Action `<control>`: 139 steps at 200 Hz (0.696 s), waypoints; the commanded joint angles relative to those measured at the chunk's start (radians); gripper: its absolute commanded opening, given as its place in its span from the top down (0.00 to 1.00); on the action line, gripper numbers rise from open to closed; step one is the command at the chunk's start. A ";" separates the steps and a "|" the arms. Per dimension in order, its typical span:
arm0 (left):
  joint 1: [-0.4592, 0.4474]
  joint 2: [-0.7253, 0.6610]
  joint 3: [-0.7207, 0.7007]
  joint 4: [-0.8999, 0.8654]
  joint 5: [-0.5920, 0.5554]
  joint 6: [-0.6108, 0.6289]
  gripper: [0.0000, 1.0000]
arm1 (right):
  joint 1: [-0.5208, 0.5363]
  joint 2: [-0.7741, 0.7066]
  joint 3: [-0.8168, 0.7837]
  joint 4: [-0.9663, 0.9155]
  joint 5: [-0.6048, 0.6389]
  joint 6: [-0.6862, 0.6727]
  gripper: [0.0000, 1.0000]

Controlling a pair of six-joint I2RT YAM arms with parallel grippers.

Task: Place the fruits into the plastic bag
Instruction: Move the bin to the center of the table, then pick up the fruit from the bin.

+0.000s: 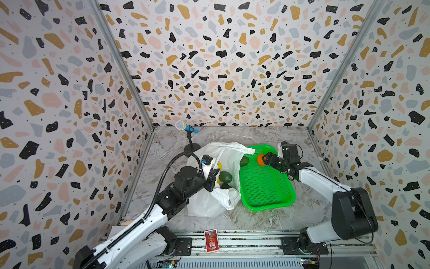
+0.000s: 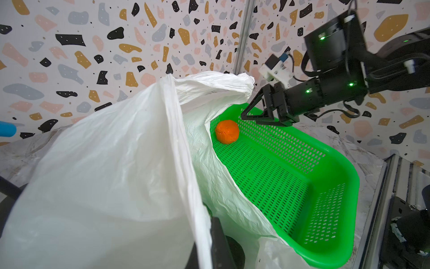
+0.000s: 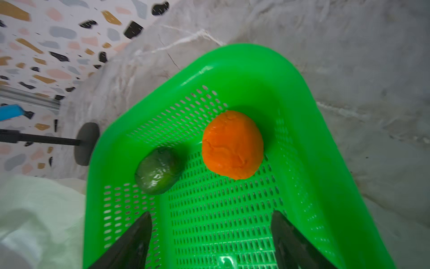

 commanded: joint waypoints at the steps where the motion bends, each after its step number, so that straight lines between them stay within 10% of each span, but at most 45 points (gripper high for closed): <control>1: 0.004 0.000 0.028 0.057 0.012 0.012 1.00 | -0.023 0.054 0.076 -0.004 -0.014 0.012 0.18; 77: 0.004 0.048 0.021 0.087 0.034 0.013 1.00 | -0.034 0.300 0.257 -0.069 -0.075 0.005 0.18; 139: 0.005 0.064 0.015 0.114 0.045 0.004 1.00 | 0.068 0.306 0.253 -0.117 0.249 0.053 0.20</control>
